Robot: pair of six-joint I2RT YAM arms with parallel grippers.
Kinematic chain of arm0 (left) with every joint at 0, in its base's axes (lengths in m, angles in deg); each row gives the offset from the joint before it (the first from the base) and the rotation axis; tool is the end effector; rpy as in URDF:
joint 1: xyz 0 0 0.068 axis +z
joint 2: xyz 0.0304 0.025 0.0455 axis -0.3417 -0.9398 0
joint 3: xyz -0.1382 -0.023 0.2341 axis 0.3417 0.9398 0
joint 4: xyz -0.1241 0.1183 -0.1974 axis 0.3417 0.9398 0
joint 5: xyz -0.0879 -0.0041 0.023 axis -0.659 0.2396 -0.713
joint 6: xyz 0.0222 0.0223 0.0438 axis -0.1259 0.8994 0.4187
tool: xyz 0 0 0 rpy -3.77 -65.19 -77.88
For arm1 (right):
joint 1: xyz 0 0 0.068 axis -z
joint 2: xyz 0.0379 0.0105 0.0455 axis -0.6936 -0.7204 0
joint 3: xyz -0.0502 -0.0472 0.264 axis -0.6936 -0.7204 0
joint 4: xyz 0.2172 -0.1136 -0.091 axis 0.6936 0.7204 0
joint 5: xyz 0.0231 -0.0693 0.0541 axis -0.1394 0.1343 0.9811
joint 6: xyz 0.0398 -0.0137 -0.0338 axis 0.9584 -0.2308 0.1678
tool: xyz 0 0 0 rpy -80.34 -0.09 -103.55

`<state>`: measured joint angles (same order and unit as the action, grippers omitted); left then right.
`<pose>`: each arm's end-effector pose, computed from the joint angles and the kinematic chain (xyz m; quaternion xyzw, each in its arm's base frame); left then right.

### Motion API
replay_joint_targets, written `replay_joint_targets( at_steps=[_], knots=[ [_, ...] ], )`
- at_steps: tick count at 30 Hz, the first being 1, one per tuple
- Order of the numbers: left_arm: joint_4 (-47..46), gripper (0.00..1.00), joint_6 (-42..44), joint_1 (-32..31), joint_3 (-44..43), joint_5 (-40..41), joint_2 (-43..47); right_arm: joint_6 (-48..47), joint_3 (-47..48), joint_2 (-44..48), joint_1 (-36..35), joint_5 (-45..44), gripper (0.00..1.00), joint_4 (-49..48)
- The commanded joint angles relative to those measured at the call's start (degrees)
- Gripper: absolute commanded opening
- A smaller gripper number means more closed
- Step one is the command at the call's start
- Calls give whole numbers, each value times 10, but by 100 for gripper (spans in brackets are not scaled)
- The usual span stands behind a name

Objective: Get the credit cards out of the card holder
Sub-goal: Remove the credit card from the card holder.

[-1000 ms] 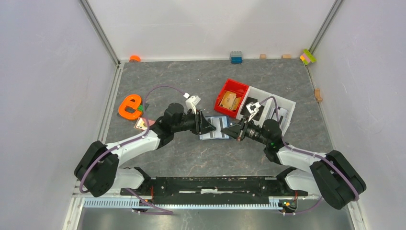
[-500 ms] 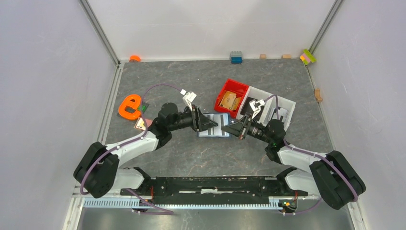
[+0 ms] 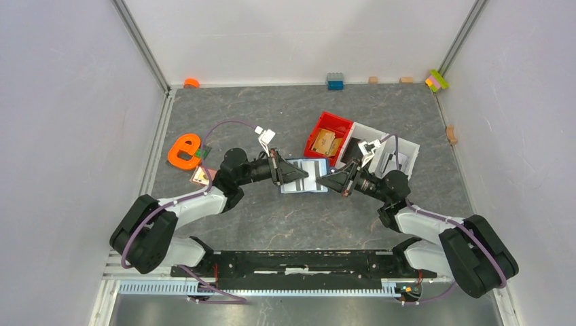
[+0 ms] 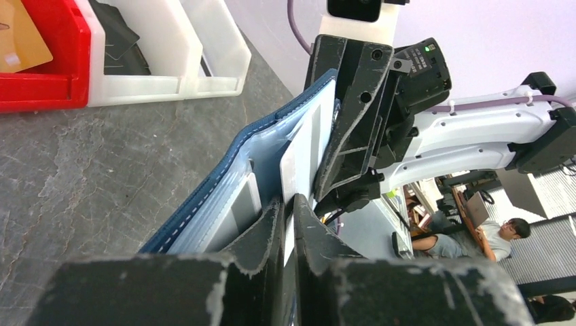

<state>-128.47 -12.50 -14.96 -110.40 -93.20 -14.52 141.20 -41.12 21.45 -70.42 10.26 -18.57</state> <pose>0.2118 -0.1759 0.2344 0.1572 0.6903 -0.6234 0.3319 0.1785 0.1146 0.2108 -0.0967 0.6510 0.6429 0.3917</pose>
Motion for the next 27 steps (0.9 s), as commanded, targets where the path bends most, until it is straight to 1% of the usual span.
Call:
replay_joint_targets(
  at_steps=[1, 4, 6, 9, 12, 13, 14, 20, 22, 27],
  knots=[
    [-42, 12, -23, -3, 4, -28, 2, -9, 0, 14, 5, 2, 15, -34],
    [-41, 9, -25, 0, 5, -26, 2, -4, -6, 14, 13, 2, 21, -43],
    [-36, 2, -24, 2, 6, -23, 3, -1, -10, 16, 18, 1, 24, -45],
    [-22, 2, -21, 8, 7, -14, 5, 1, -19, 22, 26, -4, 25, -48],
    [-7, 2, -17, 15, 10, -2, 11, 2, -24, 29, 33, -8, 10, -48],
    [-2, 2, -16, 18, 11, 1, 13, 2, -25, 31, 35, -9, 3, -47],
    [2, 2, -16, 20, 12, 5, 15, 2, -28, 33, 37, -10, 0, -46],
    [25, 2, -13, 38, 24, 30, 33, -5, -36, 42, 50, -24, 0, -24],
    [32, 2, -10, 43, 27, 36, 44, -19, -35, 44, 53, -35, 0, 7],
    [84, 2, 18, 45, 34, 76, 85, -82, -9, 34, 53, -69, 0, 138]
  ],
)
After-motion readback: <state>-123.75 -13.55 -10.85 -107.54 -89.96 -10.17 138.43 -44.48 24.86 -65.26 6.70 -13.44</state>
